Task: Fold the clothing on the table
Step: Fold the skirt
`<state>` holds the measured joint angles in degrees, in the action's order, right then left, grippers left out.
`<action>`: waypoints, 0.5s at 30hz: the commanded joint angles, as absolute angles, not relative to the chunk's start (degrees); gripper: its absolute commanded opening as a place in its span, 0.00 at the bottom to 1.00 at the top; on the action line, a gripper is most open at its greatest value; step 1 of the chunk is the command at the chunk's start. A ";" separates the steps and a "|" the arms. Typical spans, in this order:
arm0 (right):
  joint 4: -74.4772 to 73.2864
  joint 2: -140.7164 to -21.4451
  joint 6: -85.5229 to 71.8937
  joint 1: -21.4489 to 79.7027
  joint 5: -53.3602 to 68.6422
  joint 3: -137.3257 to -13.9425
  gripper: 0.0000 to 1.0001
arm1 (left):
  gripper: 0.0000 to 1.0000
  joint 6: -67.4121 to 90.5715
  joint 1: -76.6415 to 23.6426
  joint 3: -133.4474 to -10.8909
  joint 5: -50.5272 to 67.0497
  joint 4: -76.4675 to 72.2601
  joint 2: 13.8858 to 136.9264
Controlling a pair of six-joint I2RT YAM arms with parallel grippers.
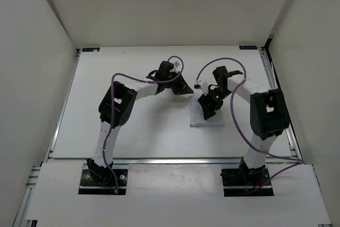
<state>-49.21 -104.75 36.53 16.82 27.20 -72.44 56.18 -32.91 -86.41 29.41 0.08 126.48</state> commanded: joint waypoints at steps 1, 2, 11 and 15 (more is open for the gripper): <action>-46.23 -104.59 41.57 18.63 23.64 -71.72 0.69 | 0.00 56.34 -33.13 -90.60 32.60 2.20 128.23; -46.67 -104.59 42.70 18.55 23.99 -71.46 0.68 | 0.00 57.03 -33.22 -91.49 33.22 1.59 129.19; -55.96 -105.38 48.86 17.14 28.47 -74.79 0.04 | 0.00 58.36 -33.22 -100.28 34.19 3.87 134.47; -60.11 -104.59 50.19 16.09 31.37 -77.34 0.00 | 0.00 58.80 -32.87 -100.73 34.19 4.13 134.56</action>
<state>-54.50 -105.34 47.29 16.93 27.62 -73.97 58.35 -33.10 -98.70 32.82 3.46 135.79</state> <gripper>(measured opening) 0.011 0.098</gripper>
